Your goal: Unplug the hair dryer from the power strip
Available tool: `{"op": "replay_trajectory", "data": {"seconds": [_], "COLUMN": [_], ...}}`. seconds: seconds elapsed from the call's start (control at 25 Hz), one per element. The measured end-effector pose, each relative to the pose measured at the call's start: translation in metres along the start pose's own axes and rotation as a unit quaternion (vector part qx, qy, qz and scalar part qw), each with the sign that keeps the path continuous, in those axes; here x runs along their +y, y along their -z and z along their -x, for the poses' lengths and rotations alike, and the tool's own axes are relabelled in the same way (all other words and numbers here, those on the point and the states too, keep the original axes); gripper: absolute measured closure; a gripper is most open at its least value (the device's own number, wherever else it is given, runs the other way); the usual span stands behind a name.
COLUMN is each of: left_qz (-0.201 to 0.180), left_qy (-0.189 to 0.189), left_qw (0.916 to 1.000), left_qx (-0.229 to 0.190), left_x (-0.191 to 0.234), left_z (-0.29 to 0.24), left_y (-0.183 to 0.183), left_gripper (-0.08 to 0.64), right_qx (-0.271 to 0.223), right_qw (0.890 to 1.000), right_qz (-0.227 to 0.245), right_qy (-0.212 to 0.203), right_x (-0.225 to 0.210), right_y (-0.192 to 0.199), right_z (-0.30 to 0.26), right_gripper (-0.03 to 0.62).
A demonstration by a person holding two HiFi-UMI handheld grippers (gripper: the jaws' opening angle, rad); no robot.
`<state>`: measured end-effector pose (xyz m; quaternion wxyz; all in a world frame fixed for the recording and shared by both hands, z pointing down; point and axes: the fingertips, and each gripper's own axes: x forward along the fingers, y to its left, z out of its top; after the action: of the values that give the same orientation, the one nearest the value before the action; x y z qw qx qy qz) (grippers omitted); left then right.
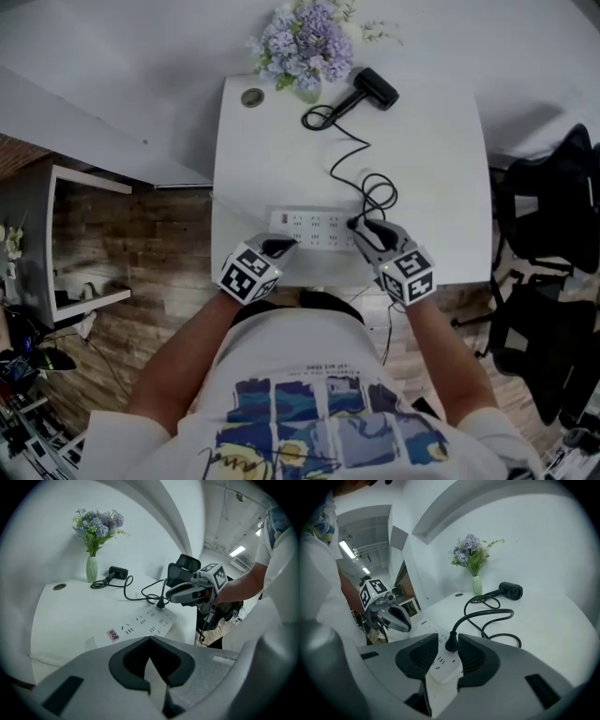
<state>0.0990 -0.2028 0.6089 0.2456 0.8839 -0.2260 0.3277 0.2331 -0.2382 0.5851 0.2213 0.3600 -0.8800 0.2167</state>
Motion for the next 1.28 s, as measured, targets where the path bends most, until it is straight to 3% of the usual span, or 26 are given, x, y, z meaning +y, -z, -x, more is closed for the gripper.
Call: {"op": "replay_trajectory", "data": {"seconds": [0.52, 1.28], "left_qz": [0.010, 0.013], "left_qy": [0.004, 0.025], "left_qw": [0.9999, 0.9996], "left_qx": [0.011, 0.007], "left_x": [0.009, 0.011], "left_z": [-0.014, -0.017], "left_y": [0.002, 0.004], "left_gripper": [0.558, 0.560], "right_qx": [0.016, 0.017], "right_qw": [0.999, 0.999], "right_qz": [0.006, 0.025], "right_qy": [-0.027, -0.035], "right_x": [-0.007, -0.006], "right_y": [0.000, 0.000], "right_z": [-0.023, -0.032], "right_gripper": [0.465, 0.502]}}
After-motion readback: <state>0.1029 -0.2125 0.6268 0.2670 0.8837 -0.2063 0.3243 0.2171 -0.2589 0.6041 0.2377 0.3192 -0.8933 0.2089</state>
